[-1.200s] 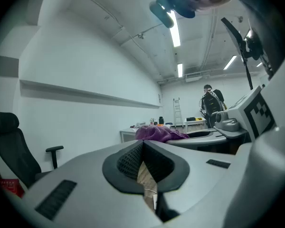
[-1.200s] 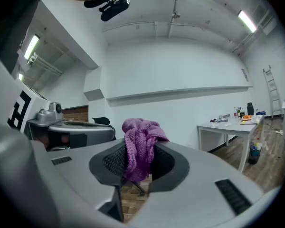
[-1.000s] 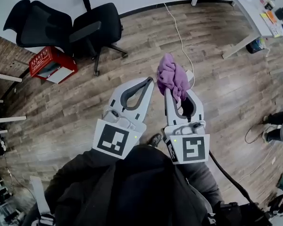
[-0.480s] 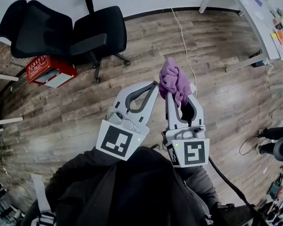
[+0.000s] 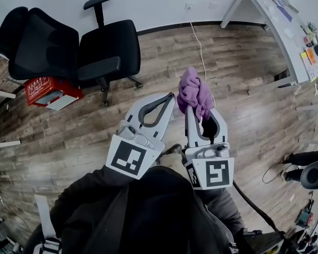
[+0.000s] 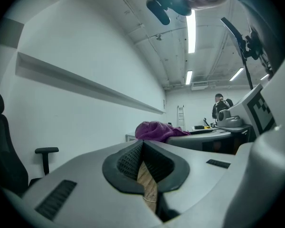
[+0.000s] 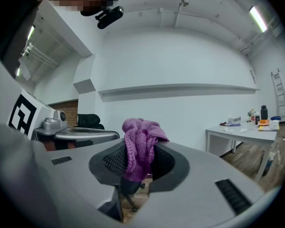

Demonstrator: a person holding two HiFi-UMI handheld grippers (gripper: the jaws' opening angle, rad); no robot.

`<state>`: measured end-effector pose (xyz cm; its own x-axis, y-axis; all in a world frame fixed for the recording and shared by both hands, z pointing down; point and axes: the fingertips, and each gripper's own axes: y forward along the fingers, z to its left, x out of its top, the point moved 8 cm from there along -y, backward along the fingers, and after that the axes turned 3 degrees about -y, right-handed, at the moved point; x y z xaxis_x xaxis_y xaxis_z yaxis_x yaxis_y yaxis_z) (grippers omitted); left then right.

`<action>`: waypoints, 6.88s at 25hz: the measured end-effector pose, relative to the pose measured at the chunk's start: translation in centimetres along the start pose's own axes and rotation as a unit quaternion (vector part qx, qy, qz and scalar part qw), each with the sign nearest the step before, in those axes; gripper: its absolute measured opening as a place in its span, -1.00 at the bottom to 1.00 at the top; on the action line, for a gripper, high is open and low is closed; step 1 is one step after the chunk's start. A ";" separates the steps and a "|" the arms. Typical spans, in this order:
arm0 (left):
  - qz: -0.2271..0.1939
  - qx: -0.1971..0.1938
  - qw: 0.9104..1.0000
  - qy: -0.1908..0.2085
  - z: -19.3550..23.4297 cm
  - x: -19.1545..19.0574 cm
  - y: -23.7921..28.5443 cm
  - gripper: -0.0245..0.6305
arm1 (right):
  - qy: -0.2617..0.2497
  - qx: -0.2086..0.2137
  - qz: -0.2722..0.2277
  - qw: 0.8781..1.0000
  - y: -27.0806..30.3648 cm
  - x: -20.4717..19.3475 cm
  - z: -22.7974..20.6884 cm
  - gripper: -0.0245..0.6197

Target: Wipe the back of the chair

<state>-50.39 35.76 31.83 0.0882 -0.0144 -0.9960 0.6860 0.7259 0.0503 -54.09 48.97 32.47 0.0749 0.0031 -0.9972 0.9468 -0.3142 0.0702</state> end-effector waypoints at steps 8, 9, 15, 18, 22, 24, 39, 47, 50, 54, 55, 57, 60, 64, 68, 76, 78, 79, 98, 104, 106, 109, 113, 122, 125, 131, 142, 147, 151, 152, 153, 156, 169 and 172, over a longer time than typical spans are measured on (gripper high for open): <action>0.015 -0.002 1.000 0.013 0.8 -0.2 5.8 -0.91 | 0.006 -0.010 -0.012 1.000 2.6 -0.2 -5.2 -0.62; 0.018 -0.001 1.000 0.016 0.9 -0.3 7.1 -0.91 | 0.008 -0.009 -0.014 1.000 3.3 -0.3 -6.3 -0.62; 0.036 0.018 0.999 0.015 1.7 -0.4 15.7 -0.91 | 0.024 0.010 -0.014 1.000 8.1 -0.6 -14.1 -0.62; 0.050 0.024 0.998 0.017 1.7 -0.7 20.5 -0.91 | 0.033 0.020 -0.013 0.999 10.6 -1.0 -18.4 -0.62; 0.054 0.030 0.998 0.022 2.0 -0.5 26.1 -0.91 | 0.039 0.038 -0.010 0.998 13.8 -1.1 -23.1 -0.62; 0.053 0.037 0.998 0.021 2.2 -0.2 28.3 -0.91 | 0.039 0.045 -0.012 0.998 15.2 -0.8 -25.0 -0.62; 0.025 0.154 0.988 -0.012 15.8 -0.2 35.1 -0.91 | 0.011 0.143 0.007 0.990 32.5 -0.2 -27.4 -0.62; 0.025 0.190 0.981 -0.019 27.4 0.1 39.7 -0.91 | 0.010 0.184 0.018 0.983 45.8 -0.3 -26.9 -0.62; 0.032 0.217 0.975 -0.029 32.3 -0.1 39.9 -0.91 | 0.012 0.208 0.029 0.978 51.2 -0.5 -25.4 -0.62; 0.036 0.265 0.963 -0.045 39.1 0.1 38.6 -0.91 | 0.011 0.251 0.044 0.967 58.2 -0.3 -21.9 -0.62; 0.034 0.276 0.960 -0.047 39.8 0.3 38.3 -0.91 | 0.009 0.261 0.042 0.964 58.9 -0.1 -21.5 -0.62; 0.027 0.300 0.953 -0.046 40.7 1.0 37.6 -0.91 | 0.005 0.281 0.037 0.959 59.8 0.6 -20.7 -0.62; 0.011 0.338 0.940 -0.041 42.7 2.3 35.8 -0.91 | -0.004 0.314 0.027 0.949 61.8 2.0 -18.7 -0.62; -0.008 0.405 0.914 -0.032 45.0 3.5 33.1 -0.91 | -0.015 0.378 0.013 0.925 65.1 3.5 -15.2 -0.62; -0.015 0.469 0.882 -0.028 46.8 4.0 30.7 -0.91 | -0.015 0.447 0.004 0.894 68.0 4.1 -11.5 -0.62; -0.016 0.599 0.800 -0.033 53.8 5.8 26.6 -0.91 | -0.003 0.589 0.006 0.808 77.3 6.1 -1.5 -0.62; -0.013 0.639 0.768 -0.043 56.0 6.3 25.5 -0.91 | -0.002 0.632 0.011 0.775 80.2 6.7 1.5 -0.62; -0.007 0.656 0.754 -0.041 56.6 6.3 25.3 -0.91 | -0.001 0.649 0.011 0.760 81.1 6.8 2.3 -0.62; -0.023 0.857 0.511 -0.058 52.6 8.0 21.5 -0.91 | -0.009 0.826 0.013 0.563 82.5 8.4 14.0 -0.62; -0.030 0.864 0.502 -0.039 54.3 9.0 19.1 -0.91 | -0.016 0.839 0.003 0.543 82.7 9.4 17.7 -0.62; -0.036 0.863 0.502 -0.036 54.5 8.9 18.1 -0.91 | -0.021 0.839 -0.001 0.544 82.4 9.4 18.5 -0.62; -0.048 0.860 0.507 -0.034 55.4 8.5 16.0 -0.91 | -0.032 0.835 -0.004 0.549 82.2 9.2 20.2 -0.62; -0.056 0.850 0.522 -0.030 57.4 7.9 12.2 -0.91 | -0.048 0.830 0.000 0.555 81.8 8.2 23.4 -0.62; -0.093 0.825 0.556 -0.051 60.5 6.5 2.6 -0.91 | -0.068 0.809 0.023 0.583 79.5 6.8 32.5 -0.62; -0.090 0.818 0.565 -0.059 61.1 4.8 -0.4 -0.91 | -0.066 0.805 0.018 0.589 78.6 5.8 36.7 -0.62; -0.095 0.797 0.593 -0.065 62.8 4.7 -4.4 -0.91 | -0.069 0.780 0.021 0.622 79.0 7.6 42.0 -0.62; -0.081 0.799 0.588 -0.096 67.4 4.3 -2.7 -0.91 | -0.057 0.767 0.012 0.639 85.1 8.3 45.5 -0.63; -0.069 0.806 0.579 -0.103 67.4 4.7 -1.9 -0.91 | -0.037 0.761 -0.022 0.648 87.0 11.2 47.7 -0.63; -0.068 0.809 0.575 -0.096 66.6 5.3 -2.3 -0.91 | -0.021 0.739 -0.053 0.672 88.3 15.0 50.5 -0.63; -0.069 0.811 0.573 -0.096 66.4 5.4 -2.7 -0.91 | -0.019 0.732 -0.059 0.679 88.4 15.8 51.3 -0.63; -0.069 0.813 0.570 -0.096 66.1 5.3 -3.1 -0.91 | -0.019 0.725 -0.065 0.686 88.6 16.5 52.1 -0.63; -0.073 0.818 0.561 -0.099 65.4 4.9 -4.0 -0.91 | -0.025 0.703 -0.078 0.706 88.9 17.8 54.3 -0.63; -0.103 0.819 0.547 -0.140 64.8 1.4 -6.9 -0.91 | -0.132 0.641 -0.055 0.754 89.8 17.4 62.3 -0.63; -0.111 0.820 0.545 -0.136 64.0 1.5 -7.4 -0.91 | -0.136 0.642 -0.055 0.753 88.8 17.7 63.1 -0.63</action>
<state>-9.06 -13.63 34.67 -0.1774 -0.2409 -0.9542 0.4046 -0.9017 0.1524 11.57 -38.79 19.41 -0.2145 -0.0442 -0.9757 -0.1529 -0.9851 0.0782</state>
